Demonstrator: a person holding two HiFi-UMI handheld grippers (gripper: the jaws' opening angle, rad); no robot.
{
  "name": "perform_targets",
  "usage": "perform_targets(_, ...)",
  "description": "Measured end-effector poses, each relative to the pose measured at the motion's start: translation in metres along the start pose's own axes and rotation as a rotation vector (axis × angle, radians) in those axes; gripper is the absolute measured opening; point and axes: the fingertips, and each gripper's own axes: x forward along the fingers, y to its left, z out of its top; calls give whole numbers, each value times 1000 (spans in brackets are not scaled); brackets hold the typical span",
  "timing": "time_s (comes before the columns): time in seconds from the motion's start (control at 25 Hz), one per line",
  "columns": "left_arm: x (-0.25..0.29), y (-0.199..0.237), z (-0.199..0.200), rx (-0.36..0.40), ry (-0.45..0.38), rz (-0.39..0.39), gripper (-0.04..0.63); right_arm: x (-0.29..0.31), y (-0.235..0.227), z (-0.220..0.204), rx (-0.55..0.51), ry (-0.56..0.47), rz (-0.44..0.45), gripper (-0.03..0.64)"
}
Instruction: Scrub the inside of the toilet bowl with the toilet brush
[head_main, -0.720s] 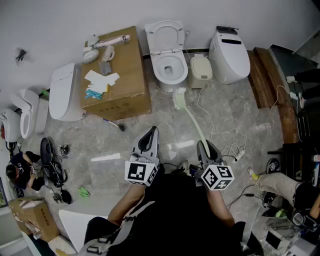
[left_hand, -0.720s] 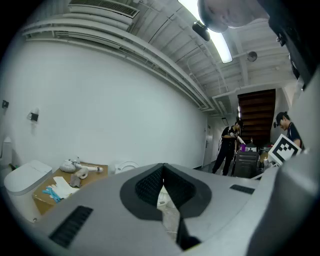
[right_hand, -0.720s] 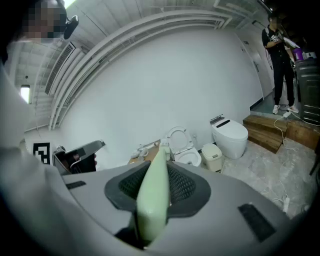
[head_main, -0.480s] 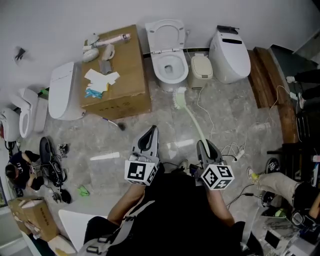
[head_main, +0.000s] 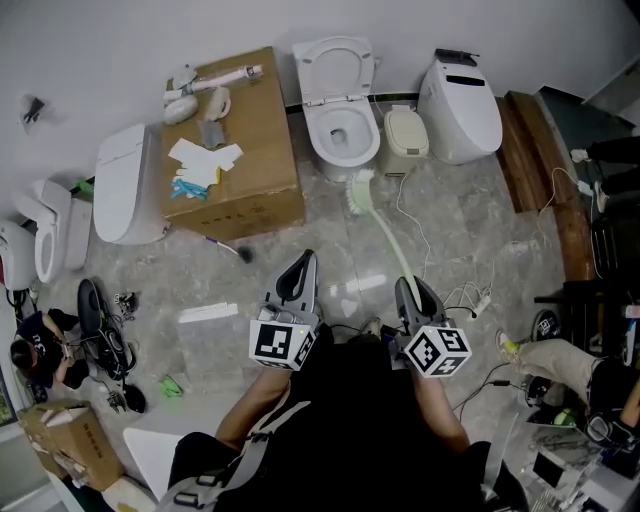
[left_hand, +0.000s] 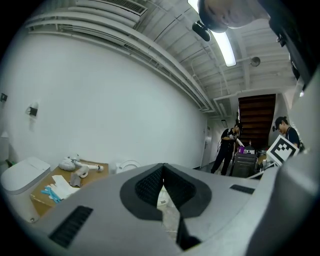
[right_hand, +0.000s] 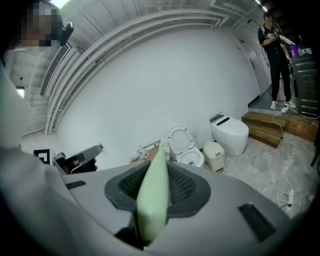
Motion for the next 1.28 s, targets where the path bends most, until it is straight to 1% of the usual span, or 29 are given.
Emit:
perform_targets(0.16,-4,22,-5,-20,5,-22,6,11,19,-4,-3,-13,-21,112)
perform_targets(0.32,0,37,-9,-20,20,-26,6,24,27,-3,3,-29,-31,112)
perform_targets(0.52,16,51,-19,-34,46,-22,6,45,22,-3,14,-3,-39,112)
perform_targets(0.72,48,72,-23,-35,53,7,6,90,4,10,18,16,-26,112)
perform_targets(0.88,87,87,-16,-19,56,28,6,136,-18,40,20,25,-10,112)
perform_targets(1.04,150,103,-2,9,52,47,6,183,-43,85,22,13,10,112)
perform_targets(1.28,245,100,21,60,46,47,6,241,-90,142,27,12,39,112)
